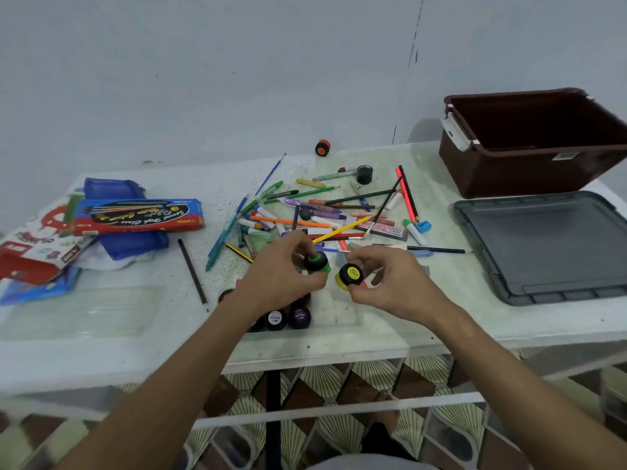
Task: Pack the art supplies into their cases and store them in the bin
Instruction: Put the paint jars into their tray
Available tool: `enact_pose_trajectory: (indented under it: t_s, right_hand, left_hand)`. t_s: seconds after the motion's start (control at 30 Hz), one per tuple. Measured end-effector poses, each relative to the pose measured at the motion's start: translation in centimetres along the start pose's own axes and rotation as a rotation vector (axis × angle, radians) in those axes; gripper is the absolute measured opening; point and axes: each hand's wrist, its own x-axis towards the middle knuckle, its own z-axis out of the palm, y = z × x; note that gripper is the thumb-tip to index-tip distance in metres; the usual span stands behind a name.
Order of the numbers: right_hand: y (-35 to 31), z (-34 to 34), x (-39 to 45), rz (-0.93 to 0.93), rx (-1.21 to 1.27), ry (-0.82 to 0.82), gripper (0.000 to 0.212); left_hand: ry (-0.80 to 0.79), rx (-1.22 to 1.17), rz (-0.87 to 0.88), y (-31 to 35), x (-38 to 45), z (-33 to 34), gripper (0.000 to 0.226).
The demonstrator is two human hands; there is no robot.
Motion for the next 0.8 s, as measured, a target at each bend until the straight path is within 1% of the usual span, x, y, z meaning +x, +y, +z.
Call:
enact_pose_trajectory:
  t_s: [0.07,0.13,0.23,0.33,0.47,0.6,0.7,0.8]
  right_hand:
    - [0.0,0.4,-0.4,-0.006,-0.048,0.003,0.040]
    - [0.1,0.7,-0.5,-0.006,-0.093,-0.015,0.039]
    - [0.3,1.2,-0.7,0.000,-0.120,-0.048,0.040]
    - [0.2,1.5,-0.8,0.002,-0.129,-0.055,0.042]
    - [0.4,1.8,-0.7,-0.033,-0.178,-0.039,0.041]
    - [0.5,2.1,-0.8,-0.077,-0.220,-0.035,0.038]
    - [1.0,2.4,-0.9,-0.075,-0.199,-0.013,0.033]
    - [1.7,2.6,-0.9,-0.048,-0.189,-0.013,0.034]
  left_hand:
    - [-0.037,0.037,0.026,-0.2,-0.8,0.3,0.035]
    - [-0.092,0.094,0.068,-0.3,-1.3,0.6,0.045]
    - [-0.137,0.178,0.123,-0.5,-1.4,1.0,0.040]
    - [-0.144,0.230,0.138,-0.6,-1.3,1.1,0.041]
    - [-0.157,0.270,0.114,-0.7,-1.1,1.1,0.050]
    - [-0.166,0.314,0.106,-1.1,-0.8,1.7,0.053]
    - [-0.164,0.377,0.106,-1.2,-0.5,2.1,0.053]
    - [-0.173,0.397,0.095,-1.1,-0.3,2.5,0.056]
